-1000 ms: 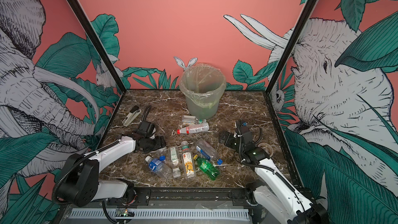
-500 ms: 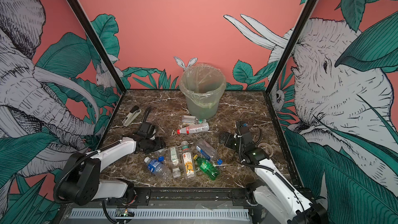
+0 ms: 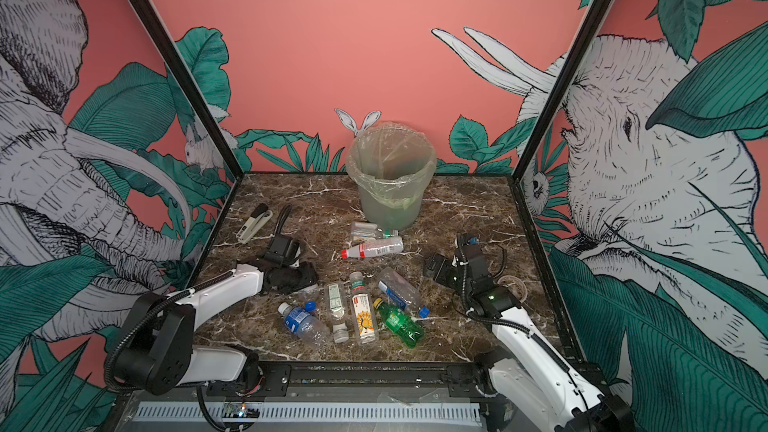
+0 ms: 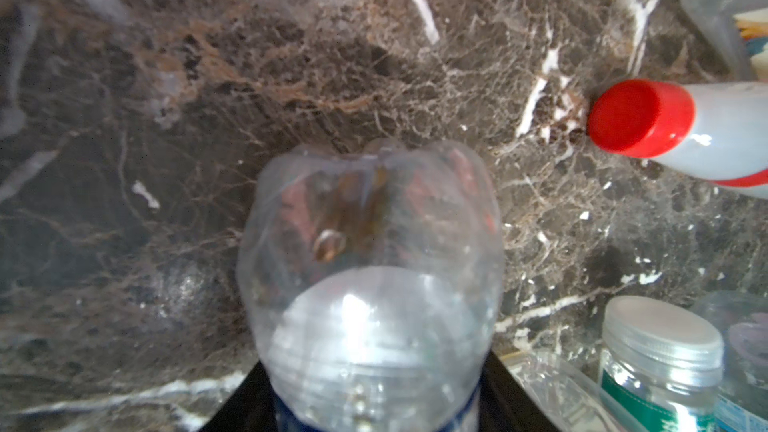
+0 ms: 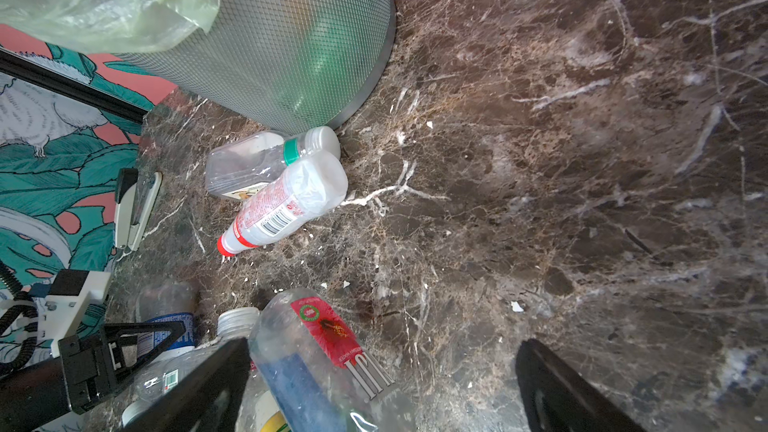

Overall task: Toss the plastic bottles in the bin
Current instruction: 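Close the left gripper around the clear blue-label water bottle, then lift the blue-label bottle with the left gripper toward the bin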

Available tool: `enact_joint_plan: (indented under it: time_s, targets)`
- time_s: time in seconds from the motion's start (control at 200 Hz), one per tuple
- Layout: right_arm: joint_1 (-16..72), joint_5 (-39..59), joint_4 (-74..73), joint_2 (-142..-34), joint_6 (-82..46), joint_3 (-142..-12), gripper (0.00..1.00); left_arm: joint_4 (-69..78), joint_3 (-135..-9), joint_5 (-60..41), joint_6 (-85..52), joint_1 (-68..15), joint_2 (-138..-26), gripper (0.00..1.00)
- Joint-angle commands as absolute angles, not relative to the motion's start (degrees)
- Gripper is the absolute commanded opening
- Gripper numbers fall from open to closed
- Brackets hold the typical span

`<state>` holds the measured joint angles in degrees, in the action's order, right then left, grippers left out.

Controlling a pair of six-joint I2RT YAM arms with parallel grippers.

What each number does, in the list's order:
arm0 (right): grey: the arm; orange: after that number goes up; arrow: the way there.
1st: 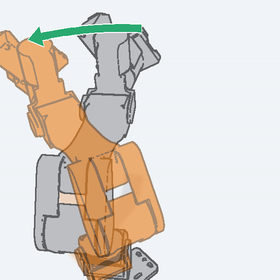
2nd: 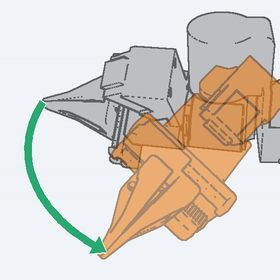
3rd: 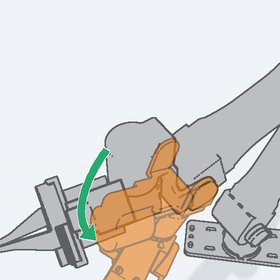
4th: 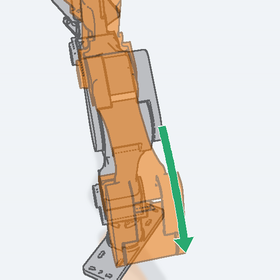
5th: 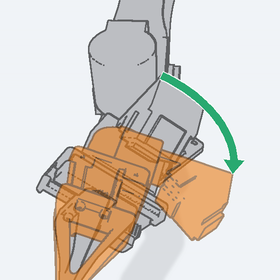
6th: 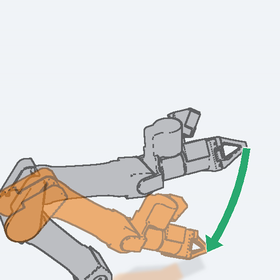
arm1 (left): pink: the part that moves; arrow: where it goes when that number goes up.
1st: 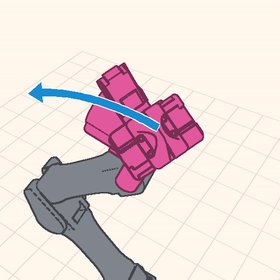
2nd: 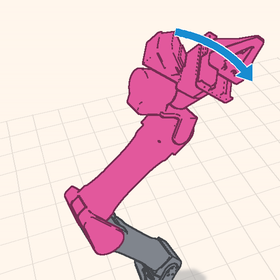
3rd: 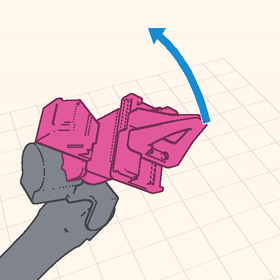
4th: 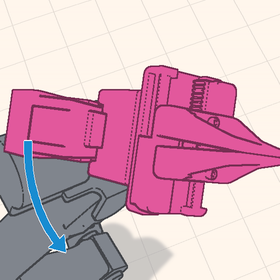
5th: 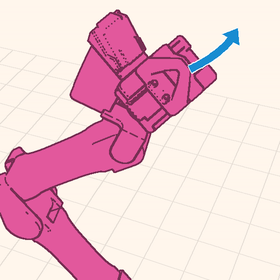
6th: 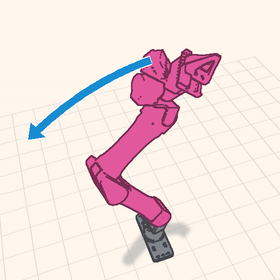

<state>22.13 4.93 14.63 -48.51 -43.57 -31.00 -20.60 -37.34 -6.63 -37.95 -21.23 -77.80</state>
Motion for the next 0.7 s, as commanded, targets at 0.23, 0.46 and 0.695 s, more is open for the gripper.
enact_joint_plan:
  time_s: [0.23, 0.46, 0.695]
  targets:
    - [21.77, 3.96, 15.89, -46.07, -44.47, -30.16, 0.99, -18.78, -40.16, -6.95, -38.64, -21.43, -76.42, 0.55]
    - [21.71, 3.77, 16.46, -45.20, -44.68, -30.23, 0.99, -18.59, -44.39, -7.78, -38.15, -21.36, -76.64, 0.54]
    - [21.53, 3.09, 16.65, -45.31, -45.55, -29.96, 0.99, -15.33, -46.20, -12.10, -38.86, -21.28, -75.48, 0.49]
